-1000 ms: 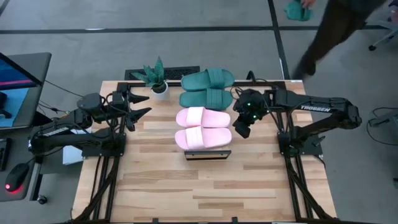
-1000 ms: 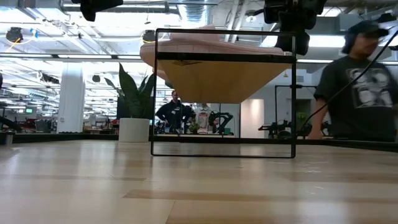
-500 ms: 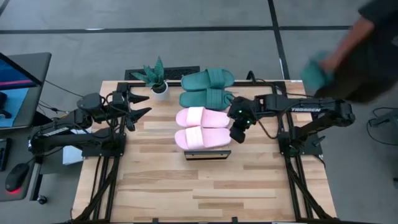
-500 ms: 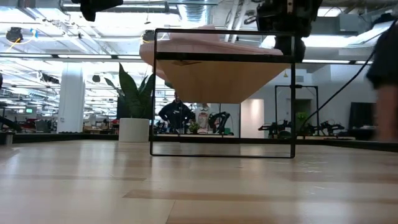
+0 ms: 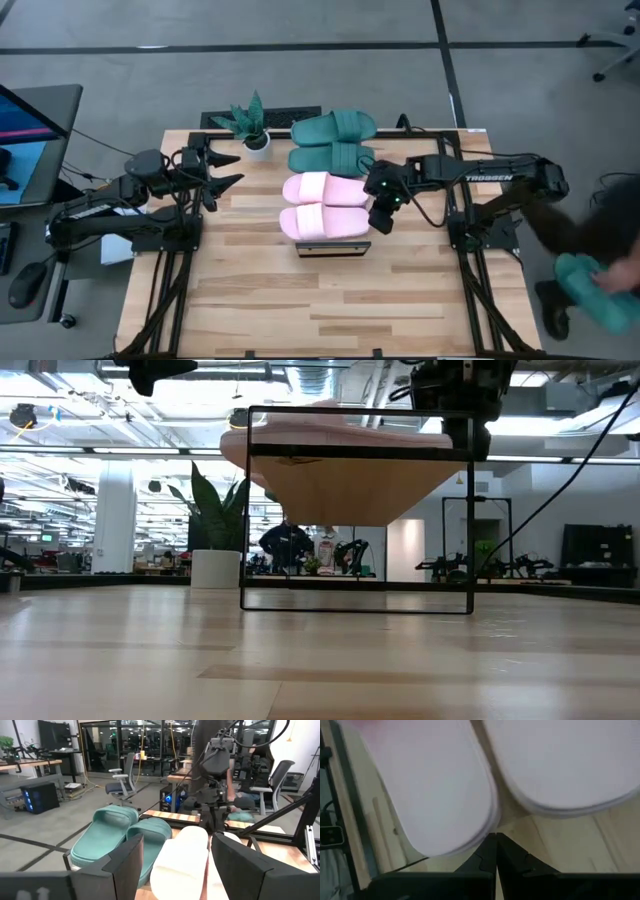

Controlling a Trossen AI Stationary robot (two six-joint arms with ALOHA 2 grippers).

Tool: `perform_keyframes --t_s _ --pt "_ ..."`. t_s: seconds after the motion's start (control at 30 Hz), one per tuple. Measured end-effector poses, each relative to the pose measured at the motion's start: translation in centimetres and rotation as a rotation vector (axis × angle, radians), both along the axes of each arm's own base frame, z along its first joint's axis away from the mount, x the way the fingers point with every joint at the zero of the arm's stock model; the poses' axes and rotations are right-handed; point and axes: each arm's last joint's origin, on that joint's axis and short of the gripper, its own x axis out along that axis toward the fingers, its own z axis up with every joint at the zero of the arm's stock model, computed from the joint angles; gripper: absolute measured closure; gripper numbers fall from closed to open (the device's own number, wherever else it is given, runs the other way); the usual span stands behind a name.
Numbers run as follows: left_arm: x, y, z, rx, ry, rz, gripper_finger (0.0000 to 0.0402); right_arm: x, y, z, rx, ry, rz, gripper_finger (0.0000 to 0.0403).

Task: Pick and place slides into the shelf
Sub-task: Adjust the slippers on the shelf

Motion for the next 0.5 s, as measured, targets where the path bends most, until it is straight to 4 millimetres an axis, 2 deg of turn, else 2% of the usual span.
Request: perform_keyframes --t_s 0.23,0.5 --pt "0.0 0.0 0.0 0.000 0.000 0.000 0.0182 0.0 1.2 0.0 0.022 0.006 0.008 0.0403" --pt "0.0 0.0 -0.1 -0.002 0.005 0.000 0.0182 -0.2 1.8 -0.1 0.009 0.041 0.003 0.0403"
